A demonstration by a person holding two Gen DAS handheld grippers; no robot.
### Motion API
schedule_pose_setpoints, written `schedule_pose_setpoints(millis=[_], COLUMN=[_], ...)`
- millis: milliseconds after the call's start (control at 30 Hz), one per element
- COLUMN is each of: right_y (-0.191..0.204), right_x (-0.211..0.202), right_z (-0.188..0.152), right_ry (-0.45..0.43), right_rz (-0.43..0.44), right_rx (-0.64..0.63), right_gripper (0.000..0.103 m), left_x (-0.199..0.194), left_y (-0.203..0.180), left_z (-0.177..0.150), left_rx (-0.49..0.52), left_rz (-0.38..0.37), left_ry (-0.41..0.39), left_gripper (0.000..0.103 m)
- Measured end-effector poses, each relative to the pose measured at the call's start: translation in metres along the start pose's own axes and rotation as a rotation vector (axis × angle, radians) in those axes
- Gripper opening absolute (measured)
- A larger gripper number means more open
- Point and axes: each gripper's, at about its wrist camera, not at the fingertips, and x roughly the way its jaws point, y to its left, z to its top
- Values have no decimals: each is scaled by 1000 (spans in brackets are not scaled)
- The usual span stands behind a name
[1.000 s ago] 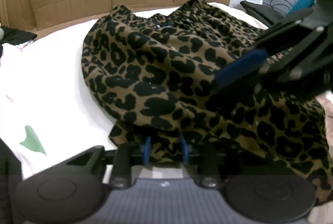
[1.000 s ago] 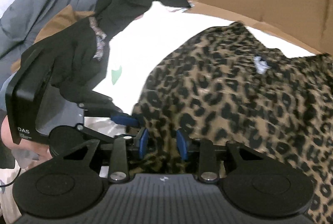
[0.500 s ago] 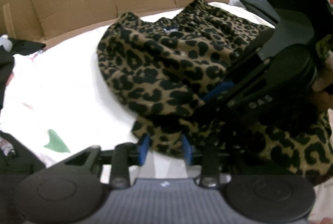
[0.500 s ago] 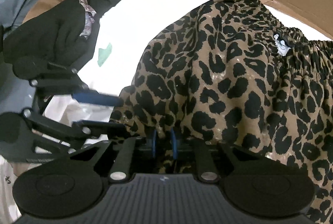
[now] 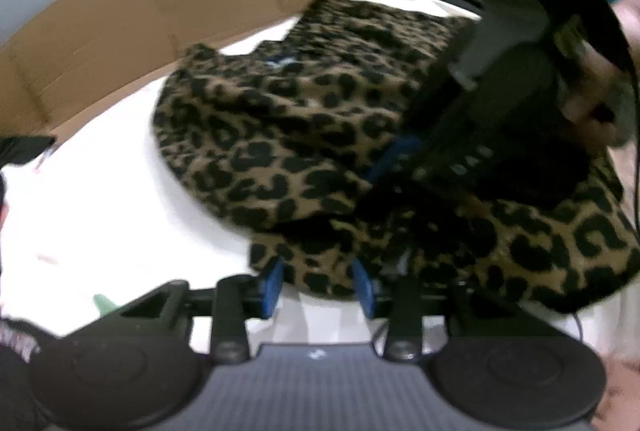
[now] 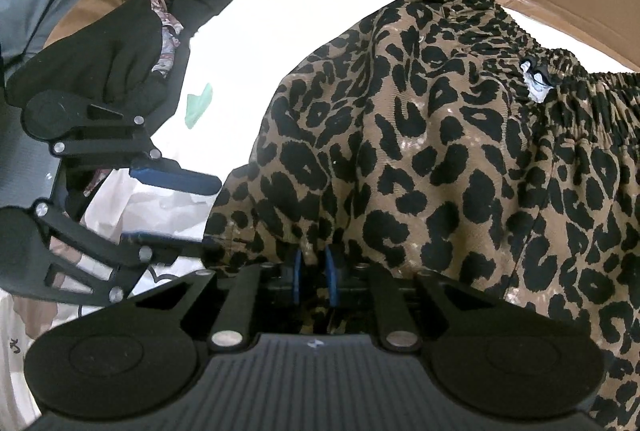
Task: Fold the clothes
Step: 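Grasp the pants with both grippers and lift them off the sheet, then lay the pants down on the sheet and open both grippers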
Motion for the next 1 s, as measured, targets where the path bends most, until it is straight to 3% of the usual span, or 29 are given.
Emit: schedule_pose_setpoints(millis=[100,200,367,467,500,600,800,1000], right_y=[0,0,0,1,1,2,-24,-87], right_x=[-1,-1,0,-7,-11,-29,-106,-175], right_z=[-1,-2,-2,-1,-1,-1,-22,-68], right_ry=[-1,-1,-3,-6,-9,-27,-103,-129], right_rz=[-1,-3,-5,-14,-19,-32,-112,-325], right_rx=[-3,-9,-2,-6,-9,-18,16,152], right_gripper=[15,15,17,18,19,24,40,44], left_x=[11,17,21,21,21,14,-28,-82], left_y=[-3,4,-2,-3,-3,-6,11,40], left_z=[-2,-5,-5,-4,-3,0,7,6], left_rx=[61,31,93,86,87,85,-70,-292], left_rz=[-12,-46,-54,-58,-52,-41,-17,47], left_ry=[36,40,34,32,32,27,-28,-91], left_gripper=[44,44,41,25,12,6,5,5])
